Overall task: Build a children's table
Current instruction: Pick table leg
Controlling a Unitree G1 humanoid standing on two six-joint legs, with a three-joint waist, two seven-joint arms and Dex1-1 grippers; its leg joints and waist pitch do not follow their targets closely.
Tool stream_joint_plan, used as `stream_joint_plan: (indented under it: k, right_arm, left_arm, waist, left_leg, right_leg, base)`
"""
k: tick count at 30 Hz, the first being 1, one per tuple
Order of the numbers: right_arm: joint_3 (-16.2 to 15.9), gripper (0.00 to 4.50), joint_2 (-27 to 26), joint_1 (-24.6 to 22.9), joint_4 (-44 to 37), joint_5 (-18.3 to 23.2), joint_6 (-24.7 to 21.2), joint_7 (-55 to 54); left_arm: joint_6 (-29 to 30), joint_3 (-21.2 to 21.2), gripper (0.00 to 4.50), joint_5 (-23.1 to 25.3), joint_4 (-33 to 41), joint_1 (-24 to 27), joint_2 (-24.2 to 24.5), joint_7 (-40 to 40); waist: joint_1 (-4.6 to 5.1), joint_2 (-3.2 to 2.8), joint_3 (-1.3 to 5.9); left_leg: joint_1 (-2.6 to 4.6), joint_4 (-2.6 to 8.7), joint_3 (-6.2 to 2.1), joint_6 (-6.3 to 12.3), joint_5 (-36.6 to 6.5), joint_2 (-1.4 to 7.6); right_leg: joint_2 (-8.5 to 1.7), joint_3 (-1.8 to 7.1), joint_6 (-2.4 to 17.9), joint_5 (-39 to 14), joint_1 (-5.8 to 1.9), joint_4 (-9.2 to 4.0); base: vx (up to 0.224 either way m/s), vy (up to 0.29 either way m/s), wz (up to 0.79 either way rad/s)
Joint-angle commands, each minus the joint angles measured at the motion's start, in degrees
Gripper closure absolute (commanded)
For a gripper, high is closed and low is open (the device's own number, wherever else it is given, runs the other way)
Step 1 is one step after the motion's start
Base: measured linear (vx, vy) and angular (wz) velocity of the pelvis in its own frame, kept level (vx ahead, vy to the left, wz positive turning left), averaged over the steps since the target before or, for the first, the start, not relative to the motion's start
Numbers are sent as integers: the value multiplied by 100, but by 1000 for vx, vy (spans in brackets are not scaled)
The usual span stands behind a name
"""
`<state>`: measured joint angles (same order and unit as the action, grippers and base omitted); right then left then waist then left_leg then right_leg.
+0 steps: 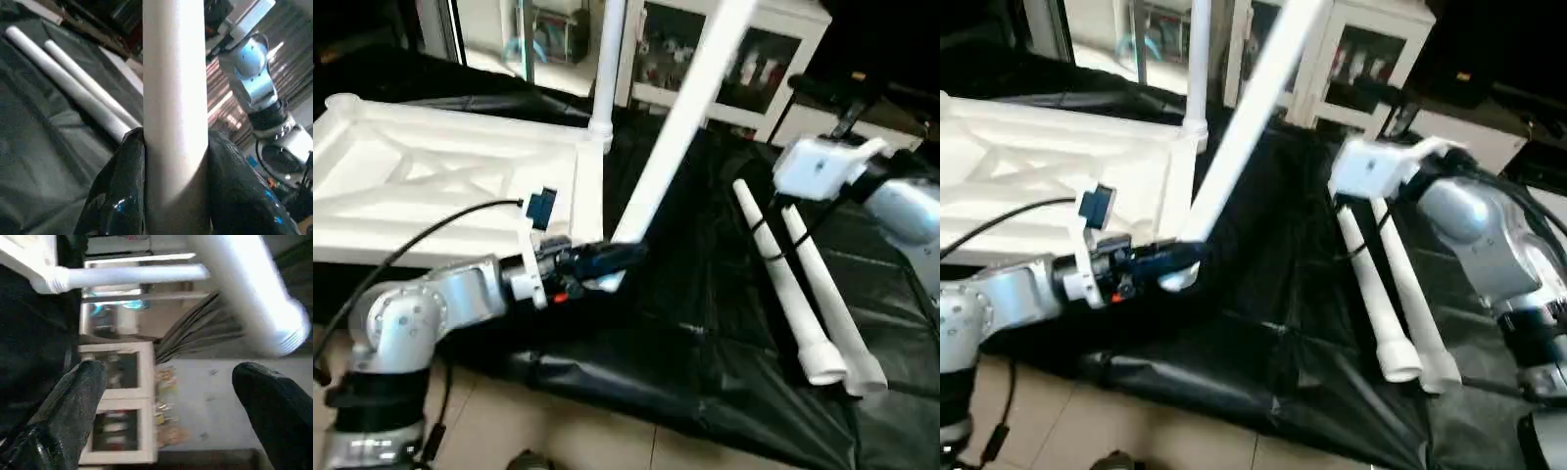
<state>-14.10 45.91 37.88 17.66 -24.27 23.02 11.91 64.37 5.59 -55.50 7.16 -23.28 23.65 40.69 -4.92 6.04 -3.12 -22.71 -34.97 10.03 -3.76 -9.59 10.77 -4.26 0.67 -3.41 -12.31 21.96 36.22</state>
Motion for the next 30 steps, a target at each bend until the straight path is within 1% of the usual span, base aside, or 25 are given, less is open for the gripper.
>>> stream_joint_plan:
  k: [1,2,3,4,5,7,8,9,10,11,12,13,14,15,16,17,18,19,20,21,23,24,26,29,30]
  right_arm:
    - [-74,0,150,100,278,-265,310,-325]
    - [-110,0,117,149,514,-447,497,-527]
    - [-110,0,117,149,514,-447,497,-527]
    - [-176,0,60,180,684,-629,613,-707]
    - [-211,0,45,191,740,-710,651,-777]
    - [-249,0,17,193,823,-741,721,-777]
    - [-257,0,10,193,843,-749,735,-780]
    - [-283,0,-4,200,902,-807,771,-836]
    - [-326,0,-33,230,1044,-940,872,-966]
    - [-347,0,-49,251,1112,-995,908,-1000]
    - [-354,0,-55,259,1139,-1011,923,-1005]
    - [-382,0,-66,290,1222,-1085,983,-1066]
    - [-382,0,-66,290,1222,-1085,983,-1066]
    - [-416,0,-81,339,1336,-1150,1051,-1112]
    - [-477,0,-95,417,1504,-1276,1124,-1208]
    - [-500,0,-101,450,1574,-1337,1146,-1254]
    - [-540,0,-99,483,1636,-1409,1144,-1275]
    - [-628,0,-103,555,1815,-1549,1131,-1314]
    - [-628,0,-103,555,1815,-1549,1131,-1314]
    - [-652,0,-109,576,1885,-1582,1122,-1326]
    - [-690,0,-108,613,1993,-1642,1102,-1323]
    - [-705,0,-108,635,2050,-1664,1100,-1300]
    - [-698,28,-122,682,2202,-1642,1140,-1258]
    - [-730,40,-117,748,2389,-1678,1263,-1251]
    - [-752,64,-111,762,2431,-1701,1285,-1248]
  left_arm:
    - [-223,-300,312,393,-96,-61,201,229]
    - [-431,-538,312,667,-145,-92,434,353]
    - [-431,-538,312,667,-145,-92,434,353]
    - [-502,-648,312,784,-229,-173,600,488]
    - [-491,-659,312,795,-264,-205,640,526]
    - [-525,-769,312,904,-264,-239,754,593]
    - [-545,-812,312,945,-263,-244,791,622]
    - [-617,-967,312,1083,-260,-246,922,742]
    - [-670,-1184,312,1246,-260,-255,1114,950]
    - [-686,-1229,312,1271,-260,-259,1157,1040]
    - [-689,-1235,312,1272,-258,-261,1164,1072]
    - [-722,-1271,312,1284,-269,-271,1192,1182]
    - [-722,-1271,312,1284,-269,-271,1192,1182]
    - [-773,-1344,312,1325,-287,-292,1240,1311]
    - [-854,-1476,312,1409,-300,-324,1324,1492]
    - [-894,-1531,312,1455,-305,-336,1358,1561]
    - [-894,-1541,312,1453,-306,-346,1362,1592]
    - [-924,-1594,312,1466,-297,-377,1390,1688]
    - [-924,-1594,312,1466,-297,-377,1390,1688]
    - [-950,-1630,312,1483,-288,-390,1413,1735]
    - [-1001,-1720,312,1537,-222,-386,1471,1837]
    - [-1000,-1738,312,1554,-201,-382,1475,1869]
    - [-1028,-1732,312,1590,-231,-387,1444,1896]
    - [-1100,-1745,312,1671,-287,-398,1437,1937]
    - [-1125,-1751,312,1707,-301,-395,1443,1945]
  waist:
    - [24,-42,369]
    - [31,-47,374]
    - [30,-62,375]
    - [43,-39,374]
    - [36,-47,373]
    - [50,-57,378]
    - [53,-47,376]
    - [43,-52,373]
    - [37,-77,373]
    - [42,-102,375]
    - [62,-90,374]
    - [61,-94,374]
    - [60,-100,377]
    - [57,-124,380]
    - [62,-98,377]
    - [67,-99,376]
    - [70,-121,372]
    - [82,-110,371]
    - [83,-100,370]
    - [81,-113,365]
    - [87,-116,365]
    - [93,-98,362]
    - [99,-87,363]
    - [139,-82,356]
    - [148,-79,358]
  left_leg:
    - [190,351,33,-271,-895,93]
    - [193,344,42,-262,-906,92]
    - [196,343,35,-262,-909,94]
    - [192,343,43,-275,-930,91]
    - [192,346,38,-291,-918,90]
    - [193,347,36,-334,-974,90]
    - [185,347,38,-323,-986,88]
    - [196,351,34,-311,-1005,99]
    - [197,347,35,-298,-985,95]
    - [199,347,37,-310,-998,92]
    - [195,347,41,-347,-1016,90]
    - [195,347,40,-367,-1009,92]
    - [195,347,40,-377,-997,90]
    - [200,347,38,-391,-1015,88]
    - [193,347,40,-390,-1058,86]
    - [186,346,42,-391,-1062,83]
    - [193,346,43,-403,-1115,84]
    - [190,345,42,-420,-1140,85]
    - [186,344,42,-423,-1132,83]
    - [193,344,45,-421,-1193,84]
    - [188,346,39,-438,-1252,86]
    - [186,343,41,-430,-1298,86]
    - [183,342,38,-423,-1340,91]
    - [171,336,35,-417,-1454,93]
    - [167,332,35,-411,-1461,93]
  right_leg:
    - [-107,36,863,-215,-146,-340]
    - [-99,41,854,-190,-146,-328]
    - [-95,33,848,-218,-131,-328]
    - [-89,35,852,-204,-141,-322]
    - [-96,32,860,-213,-137,-318]
    - [-91,26,911,-198,-139,-303]
    - [-91,29,918,-195,-142,-310]
    - [-102,28,926,-219,-136,-315]
    - [-102,31,936,-212,-132,-310]
    - [-100,30,939,-206,-127,-303]
    - [-88,28,953,-191,-127,-296]
    - [-98,33,974,-145,-136,-297]
    - [-95,32,987,-106,-137,-290]
    - [-92,28,1016,-52,-133,-283]
    - [-91,25,1016,-106,-136,-295]
    - [-90,27,1017,-133,-136,-292]
    - [-92,30,1016,-195,-127,-293]
    - [-87,29,1025,-216,-128,-290]
    - [-89,29,1026,-229,-131,-294]
    - [-94,33,1033,-274,-125,-297]
    - [-92,30,1036,-331,-121,-296]
    - [-95,32,1036,-392,-119,-303]
    - [-100,34,1038,-460,-117,-302]
    - [-103,32,1050,-630,-100,-313]
    - [-105,33,1049,-646,-97,-312]
  base:
    - [0,0,0]
    - [0,0,0]
    - [0,0,0]
    - [0,0,0]
    - [0,0,0]
    - [0,0,0]
    - [0,0,0]
    - [0,0,0]
    - [0,0,0]
    - [0,0,0]
    - [0,0,0]
    - [0,0,0]
    - [0,0,0]
    - [0,0,0]
    - [0,0,0]
    - [0,0,0]
    - [0,0,0]
    - [0,0,0]
    - [0,0,0]
    - [0,0,0]
    - [0,0,0]
    - [0,0,0]
    - [0,0,0]
    - [0,0,0]
    - [0,0,0]
